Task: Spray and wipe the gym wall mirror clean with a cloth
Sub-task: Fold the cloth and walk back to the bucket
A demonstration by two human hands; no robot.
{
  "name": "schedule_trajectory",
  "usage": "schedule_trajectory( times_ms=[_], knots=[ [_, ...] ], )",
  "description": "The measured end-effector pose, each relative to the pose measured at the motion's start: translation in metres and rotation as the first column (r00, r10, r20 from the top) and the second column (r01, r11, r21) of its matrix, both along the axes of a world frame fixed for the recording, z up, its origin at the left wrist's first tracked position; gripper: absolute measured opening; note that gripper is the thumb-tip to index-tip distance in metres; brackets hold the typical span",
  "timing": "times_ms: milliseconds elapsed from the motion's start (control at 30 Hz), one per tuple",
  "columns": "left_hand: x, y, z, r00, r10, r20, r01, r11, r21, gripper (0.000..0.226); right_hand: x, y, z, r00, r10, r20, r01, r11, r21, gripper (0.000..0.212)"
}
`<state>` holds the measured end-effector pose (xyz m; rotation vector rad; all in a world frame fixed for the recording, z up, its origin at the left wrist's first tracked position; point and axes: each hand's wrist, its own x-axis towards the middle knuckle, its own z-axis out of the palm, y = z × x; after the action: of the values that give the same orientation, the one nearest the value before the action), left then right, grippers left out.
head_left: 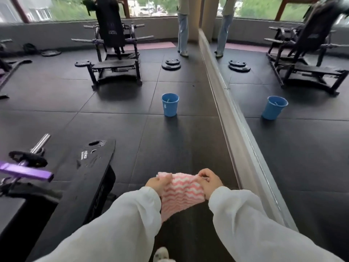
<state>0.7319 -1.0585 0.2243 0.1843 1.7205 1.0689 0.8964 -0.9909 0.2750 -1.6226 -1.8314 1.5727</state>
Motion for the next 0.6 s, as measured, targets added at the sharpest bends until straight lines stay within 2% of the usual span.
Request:
schedule_trajectory(
  times_ms=[100,167,400,533,600],
  knots=[
    [-0.058,0.066,0.022,0.999,-0.036,-0.038,0.038,0.998,0.043,0.05,-0.052,0.067,0.0,0.993,-0.072,-0.091,0.066,0.995,-0.068,0.021],
    [-0.08,0.098,0.036,0.999,-0.025,-0.039,0.028,0.997,0.074,0.039,-0.075,0.106,-0.008,0.987,-0.138,-0.087,0.131,0.988,-0.087,0.028],
    [-0.16,0.237,0.028,0.983,-0.113,-0.142,0.126,0.988,0.085,0.035,-0.16,0.248,-0.031,0.975,-0.209,-0.08,0.195,0.969,-0.151,0.019],
    [-0.207,0.336,0.024,0.977,-0.193,-0.096,0.2,0.977,0.077,0.021,-0.214,0.357,-0.041,0.979,-0.162,-0.123,0.144,0.979,-0.144,0.004],
    [-0.23,0.378,0.024,0.975,-0.191,-0.115,0.198,0.978,0.057,0.024,-0.238,0.405,-0.038,0.987,-0.117,-0.108,0.099,0.982,-0.16,0.009]
  ],
)
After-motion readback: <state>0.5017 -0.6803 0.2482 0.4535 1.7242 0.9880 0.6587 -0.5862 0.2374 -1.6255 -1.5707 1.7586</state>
